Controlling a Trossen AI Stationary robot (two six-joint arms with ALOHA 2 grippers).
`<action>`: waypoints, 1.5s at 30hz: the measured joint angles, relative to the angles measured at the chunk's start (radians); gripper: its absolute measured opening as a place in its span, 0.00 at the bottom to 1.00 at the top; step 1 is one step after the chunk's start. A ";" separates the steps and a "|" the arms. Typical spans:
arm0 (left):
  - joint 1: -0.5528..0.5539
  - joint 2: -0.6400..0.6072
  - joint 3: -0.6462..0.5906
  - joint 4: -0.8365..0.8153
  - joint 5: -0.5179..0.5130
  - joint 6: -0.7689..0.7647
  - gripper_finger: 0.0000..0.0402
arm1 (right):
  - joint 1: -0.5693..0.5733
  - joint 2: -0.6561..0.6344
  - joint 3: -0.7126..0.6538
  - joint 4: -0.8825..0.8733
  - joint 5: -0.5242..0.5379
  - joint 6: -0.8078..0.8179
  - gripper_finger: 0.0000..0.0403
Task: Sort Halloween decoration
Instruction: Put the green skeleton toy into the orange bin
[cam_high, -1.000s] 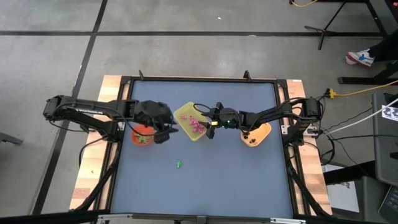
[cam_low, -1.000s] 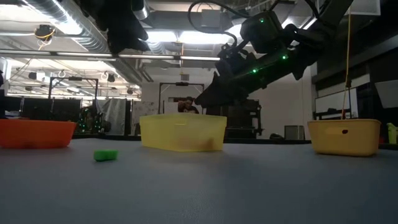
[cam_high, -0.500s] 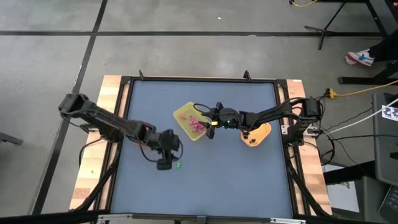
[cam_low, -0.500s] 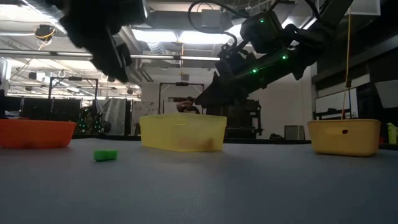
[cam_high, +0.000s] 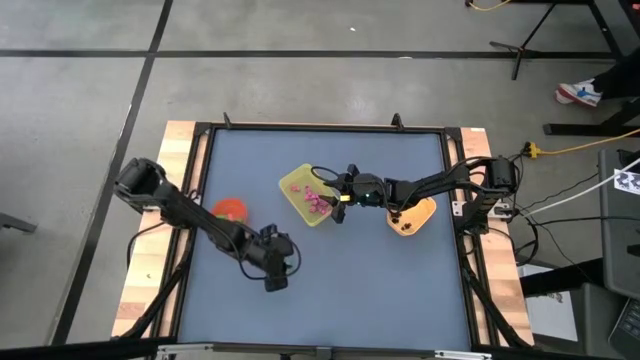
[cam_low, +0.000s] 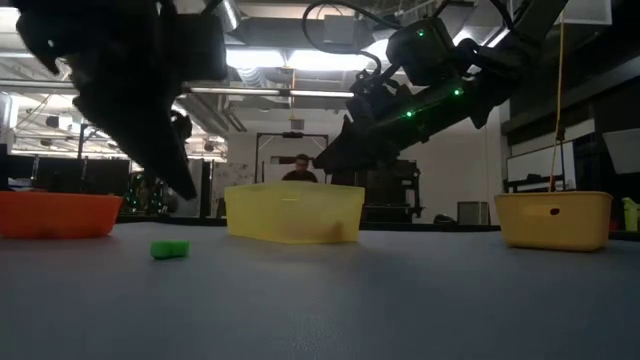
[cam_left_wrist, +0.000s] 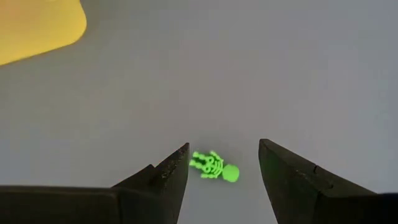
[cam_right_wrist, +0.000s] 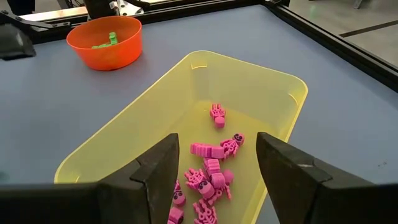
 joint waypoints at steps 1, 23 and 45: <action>-0.009 0.014 0.000 0.011 -0.015 -0.014 0.44 | 0.000 0.000 0.000 0.000 0.000 0.000 0.53; -0.074 0.148 0.001 0.028 -0.118 -0.075 0.44 | 0.000 0.000 0.000 -0.001 -0.001 0.000 0.53; -0.088 0.162 0.001 0.061 -0.153 0.056 0.44 | 0.000 0.000 0.000 -0.008 -0.001 0.000 0.53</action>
